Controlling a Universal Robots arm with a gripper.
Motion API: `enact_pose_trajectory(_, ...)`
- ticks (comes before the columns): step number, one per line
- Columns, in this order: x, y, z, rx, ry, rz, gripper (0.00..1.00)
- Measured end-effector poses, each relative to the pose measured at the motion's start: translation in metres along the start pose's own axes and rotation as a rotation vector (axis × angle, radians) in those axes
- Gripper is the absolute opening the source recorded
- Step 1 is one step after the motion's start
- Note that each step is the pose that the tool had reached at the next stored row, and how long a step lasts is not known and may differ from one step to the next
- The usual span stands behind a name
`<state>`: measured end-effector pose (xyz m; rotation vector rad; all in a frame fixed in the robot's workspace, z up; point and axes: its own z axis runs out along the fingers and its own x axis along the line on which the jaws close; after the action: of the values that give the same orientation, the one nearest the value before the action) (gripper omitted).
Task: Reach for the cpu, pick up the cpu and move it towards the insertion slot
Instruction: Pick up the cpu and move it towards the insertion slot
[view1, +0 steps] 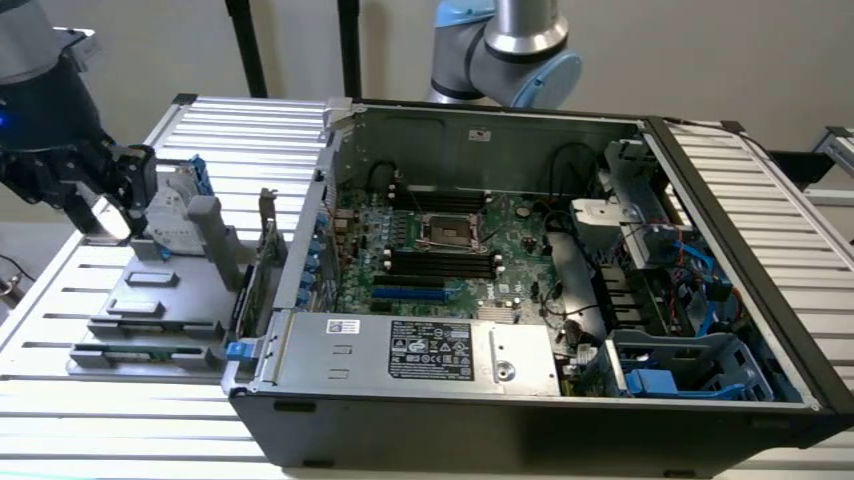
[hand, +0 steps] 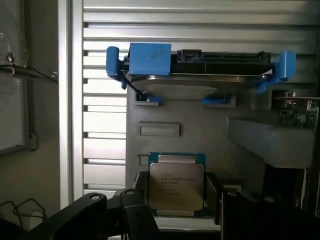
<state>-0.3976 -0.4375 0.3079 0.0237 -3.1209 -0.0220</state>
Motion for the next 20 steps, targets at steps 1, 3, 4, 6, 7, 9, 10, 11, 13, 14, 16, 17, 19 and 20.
enact_pose_trajectory(1, -0.004, -0.0004, -0.0047, 0.0002, 0.0005, 0.000, 0.55)
enact_pose_trajectory(3, -0.013, -0.0009, -0.0138, -0.0001, 0.0012, 0.000, 0.55)
enact_pose_trajectory(4, -0.018, -0.0011, -0.0185, -0.0003, 0.0019, 0.000, 0.55)
enact_pose_trajectory(6, -0.026, -0.0014, -0.0276, -0.0010, 0.0031, 0.000, 0.55)
enact_pose_trajectory(7, -0.031, -0.0016, -0.0324, -0.0014, 0.0039, 0.000, 0.55)
enact_pose_trajectory(9, -0.040, -0.0019, -0.0419, -0.0025, 0.0053, 0.000, 0.55)
enact_pose_trajectory(10, -0.044, -0.0020, -0.0465, -0.0035, 0.0057, 0.000, 0.55)
enact_pose_trajectory(11, -0.049, -0.0021, -0.0506, -0.0046, 0.0062, 0.000, 0.55)
enact_pose_trajectory(13, -0.058, -0.0021, -0.0574, -0.0080, 0.0066, 0.000, 0.55)
enact_pose_trajectory(14, -0.062, -0.0021, -0.0605, -0.0100, 0.0068, 0.000, 0.55)
enact_pose_trajectory(16, -0.071, -0.0022, -0.0661, -0.0145, 0.0070, 0.000, 0.55)
enact_pose_trajectory(17, -0.076, -0.0022, -0.0689, -0.0172, 0.0070, 0.000, 0.55)
enact_pose_trajectory(19, -0.085, -0.0023, -0.0739, -0.0222, 0.0070, 0.000, 0.55)
enact_pose_trajectory(20, -0.089, -0.0023, -0.0760, -0.0248, 0.0070, 0.000, 0.55)
